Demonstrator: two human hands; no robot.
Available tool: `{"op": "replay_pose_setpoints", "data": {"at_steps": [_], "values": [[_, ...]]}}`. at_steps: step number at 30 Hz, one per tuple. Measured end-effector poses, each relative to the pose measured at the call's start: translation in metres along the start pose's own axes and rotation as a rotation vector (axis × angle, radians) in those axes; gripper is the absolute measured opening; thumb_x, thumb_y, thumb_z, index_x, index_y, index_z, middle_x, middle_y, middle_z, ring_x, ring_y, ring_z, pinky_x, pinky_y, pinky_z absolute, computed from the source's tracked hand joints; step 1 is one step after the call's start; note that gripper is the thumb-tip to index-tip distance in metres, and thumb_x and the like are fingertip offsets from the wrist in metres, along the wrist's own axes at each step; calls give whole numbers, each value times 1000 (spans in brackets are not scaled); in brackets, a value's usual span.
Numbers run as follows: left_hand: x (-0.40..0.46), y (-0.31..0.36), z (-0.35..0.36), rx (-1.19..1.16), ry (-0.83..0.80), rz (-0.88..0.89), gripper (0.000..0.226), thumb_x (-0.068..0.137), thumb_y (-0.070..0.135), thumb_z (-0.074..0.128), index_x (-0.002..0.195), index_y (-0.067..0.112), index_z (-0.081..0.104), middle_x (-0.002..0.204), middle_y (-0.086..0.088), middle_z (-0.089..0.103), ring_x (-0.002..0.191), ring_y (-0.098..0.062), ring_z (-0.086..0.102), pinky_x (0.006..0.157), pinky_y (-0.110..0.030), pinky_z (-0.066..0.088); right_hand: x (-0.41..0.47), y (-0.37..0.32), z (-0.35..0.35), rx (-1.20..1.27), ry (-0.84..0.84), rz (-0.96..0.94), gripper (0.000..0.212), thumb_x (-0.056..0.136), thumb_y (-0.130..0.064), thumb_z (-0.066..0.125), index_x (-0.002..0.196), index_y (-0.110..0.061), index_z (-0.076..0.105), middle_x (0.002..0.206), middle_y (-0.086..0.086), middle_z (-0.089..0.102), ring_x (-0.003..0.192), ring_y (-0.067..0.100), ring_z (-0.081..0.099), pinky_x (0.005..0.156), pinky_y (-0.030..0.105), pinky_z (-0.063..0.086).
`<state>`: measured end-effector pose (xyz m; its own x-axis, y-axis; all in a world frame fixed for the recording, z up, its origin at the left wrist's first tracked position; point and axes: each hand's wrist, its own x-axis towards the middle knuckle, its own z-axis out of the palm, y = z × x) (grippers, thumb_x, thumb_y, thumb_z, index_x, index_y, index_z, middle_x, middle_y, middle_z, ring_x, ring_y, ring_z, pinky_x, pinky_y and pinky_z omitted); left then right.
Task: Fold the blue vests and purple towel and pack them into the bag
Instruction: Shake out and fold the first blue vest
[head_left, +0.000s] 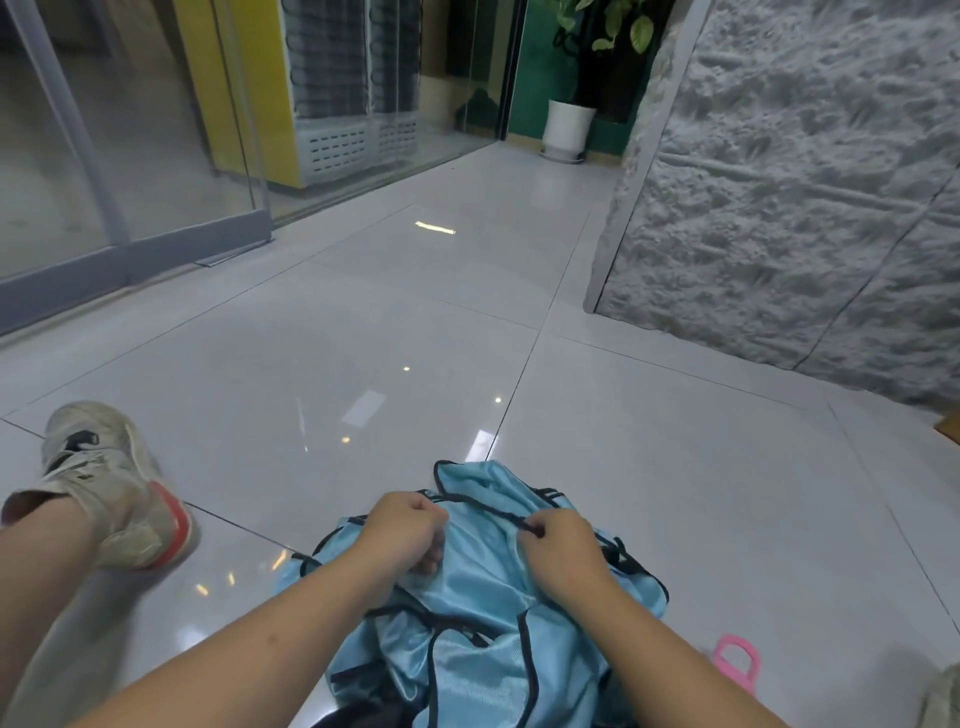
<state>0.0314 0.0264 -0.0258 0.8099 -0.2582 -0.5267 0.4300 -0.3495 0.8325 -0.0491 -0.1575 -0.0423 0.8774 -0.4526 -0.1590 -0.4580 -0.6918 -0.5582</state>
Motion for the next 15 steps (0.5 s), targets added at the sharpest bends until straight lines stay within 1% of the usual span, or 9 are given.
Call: {"op": "replay_pose_setpoints", "data": {"at_steps": [2, 3, 5, 7, 9, 10, 11, 13, 15], "values": [[1, 8, 2, -141, -27, -54, 28, 106, 21, 56, 103, -6, 62, 74, -18, 59, 50, -25, 55, 48, -31, 51, -8, -10, -11, 204, 3, -97, 23, 93, -17, 64, 71, -10, 65, 63, -5, 58, 59, 10, 48, 62, 28, 42], [2, 11, 3, -213, -47, -91, 39, 107, 30, 54, 107, -8, 60, 75, -19, 58, 51, -25, 55, 48, -32, 52, -17, -17, -18, 291, -32, -154, 24, 93, -16, 67, 69, -13, 66, 62, -7, 56, 58, 6, 47, 61, 25, 41], [-1, 17, 3, -290, -125, -148, 54, 106, 47, 52, 107, -6, 61, 70, -17, 61, 51, -26, 59, 51, -34, 56, -39, -31, -32, 429, -176, -236, 28, 92, -10, 72, 68, -25, 71, 62, -12, 61, 58, 0, 52, 64, 18, 43], [-1, 17, 3, -326, -217, -189, 57, 101, 53, 59, 103, -3, 68, 69, -13, 67, 52, -26, 65, 56, -34, 58, -57, -40, -43, 453, -361, -275, 35, 89, -5, 74, 67, -33, 74, 65, -15, 65, 62, 1, 57, 67, 18, 45], [0, 16, 2, -416, -229, -214, 48, 97, 38, 71, 116, -6, 71, 93, -19, 77, 75, -32, 74, 74, -41, 61, -69, -46, -53, 381, -519, -271, 33, 85, -5, 77, 69, -33, 75, 70, -13, 67, 66, 4, 59, 70, 21, 46], [-2, 15, 2, -452, -198, -210, 42, 95, 24, 73, 121, -9, 69, 102, -23, 77, 83, -35, 75, 81, -44, 60, -75, -49, -59, 326, -567, -256, 28, 84, -6, 78, 72, -32, 76, 70, -13, 67, 65, 3, 59, 71, 20, 46], [-6, 16, 2, -462, -156, -184, 37, 94, 12, 73, 122, -11, 67, 106, -27, 76, 86, -36, 74, 84, -46, 59, -81, -52, -67, 261, -598, -241, 24, 83, -8, 79, 75, -30, 77, 70, -13, 67, 65, 2, 58, 70, 19, 44], [-21, 22, 4, -451, -122, -84, 27, 93, 0, 68, 119, -10, 69, 108, -28, 75, 86, -36, 73, 81, -43, 60, -88, -51, -81, 122, -597, -200, 19, 81, -10, 78, 80, -29, 77, 73, -11, 68, 69, 5, 57, 69, 20, 44], [-38, 37, 6, -416, -138, 70, 19, 95, 0, 65, 113, 0, 73, 110, -24, 75, 86, -31, 73, 75, -35, 60, -85, -49, -92, 91, -481, -166, 22, 76, -7, 72, 83, -26, 77, 78, -8, 70, 72, 7, 60, 71, 23, 49]]}}
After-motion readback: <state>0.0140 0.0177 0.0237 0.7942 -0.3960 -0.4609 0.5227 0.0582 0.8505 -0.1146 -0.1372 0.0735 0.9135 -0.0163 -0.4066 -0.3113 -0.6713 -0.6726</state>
